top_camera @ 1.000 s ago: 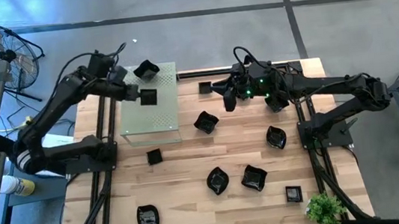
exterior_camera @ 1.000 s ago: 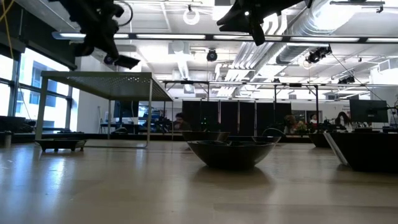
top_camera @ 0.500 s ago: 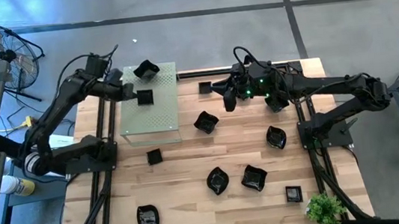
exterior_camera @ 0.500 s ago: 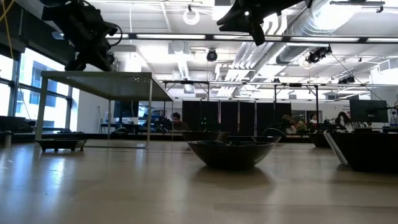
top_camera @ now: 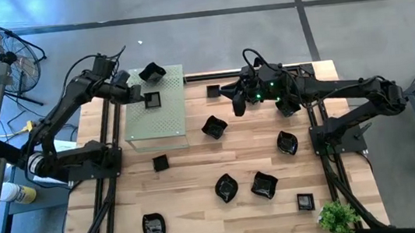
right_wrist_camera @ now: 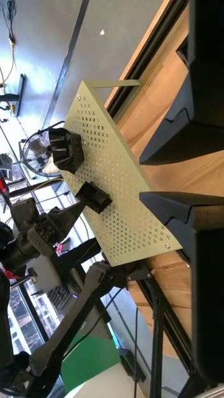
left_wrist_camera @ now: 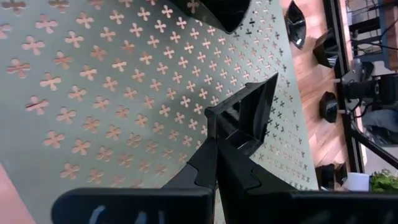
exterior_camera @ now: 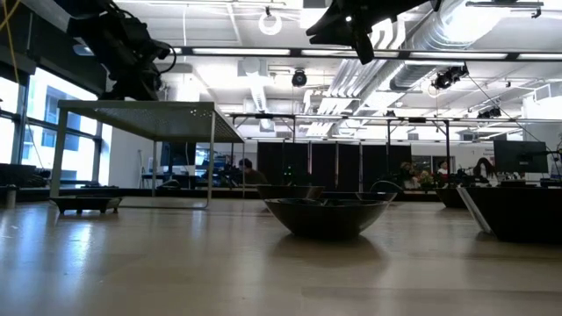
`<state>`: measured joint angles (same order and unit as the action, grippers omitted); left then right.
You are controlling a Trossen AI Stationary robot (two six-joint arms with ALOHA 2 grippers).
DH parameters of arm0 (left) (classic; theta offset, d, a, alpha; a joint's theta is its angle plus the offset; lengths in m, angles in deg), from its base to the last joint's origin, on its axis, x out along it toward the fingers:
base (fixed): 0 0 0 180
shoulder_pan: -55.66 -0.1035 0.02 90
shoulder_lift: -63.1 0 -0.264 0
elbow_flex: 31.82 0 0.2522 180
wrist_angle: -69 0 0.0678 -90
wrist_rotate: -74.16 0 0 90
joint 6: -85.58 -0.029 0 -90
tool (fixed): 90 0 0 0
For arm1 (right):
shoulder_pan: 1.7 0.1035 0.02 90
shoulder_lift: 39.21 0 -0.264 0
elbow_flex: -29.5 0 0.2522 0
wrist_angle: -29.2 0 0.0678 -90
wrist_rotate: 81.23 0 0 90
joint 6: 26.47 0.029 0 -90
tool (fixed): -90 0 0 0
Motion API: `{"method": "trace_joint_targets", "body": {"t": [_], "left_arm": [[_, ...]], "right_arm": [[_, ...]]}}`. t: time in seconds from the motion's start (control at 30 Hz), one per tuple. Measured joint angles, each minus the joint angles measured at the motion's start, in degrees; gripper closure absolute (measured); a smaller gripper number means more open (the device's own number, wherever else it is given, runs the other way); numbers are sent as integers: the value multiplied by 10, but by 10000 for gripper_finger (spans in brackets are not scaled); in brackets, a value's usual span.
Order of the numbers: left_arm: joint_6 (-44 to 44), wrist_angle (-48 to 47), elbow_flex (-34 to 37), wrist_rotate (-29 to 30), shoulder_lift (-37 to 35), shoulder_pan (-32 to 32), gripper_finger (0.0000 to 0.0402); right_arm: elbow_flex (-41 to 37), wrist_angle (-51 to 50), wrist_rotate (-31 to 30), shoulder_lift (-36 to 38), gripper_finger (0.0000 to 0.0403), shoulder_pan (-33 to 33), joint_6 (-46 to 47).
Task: Pick & Place Mini shaped plates
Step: Put the square plate on the shelf, then put the leaf-shaped plate on the shelf
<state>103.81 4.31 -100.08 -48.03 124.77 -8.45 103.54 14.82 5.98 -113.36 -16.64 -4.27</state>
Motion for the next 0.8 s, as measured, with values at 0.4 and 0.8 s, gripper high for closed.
{"method": "trace_joint_targets", "body": {"t": [0.4, 0.8], "left_arm": [[0, -17, 0, 2, 0, 0, 339], [-21, -36, 0, 21, -7, 0, 310]], "right_arm": [[0, 0, 0, 0, 329, 0, 8], [0, 0, 0, 0, 329, 0, 8]]}}
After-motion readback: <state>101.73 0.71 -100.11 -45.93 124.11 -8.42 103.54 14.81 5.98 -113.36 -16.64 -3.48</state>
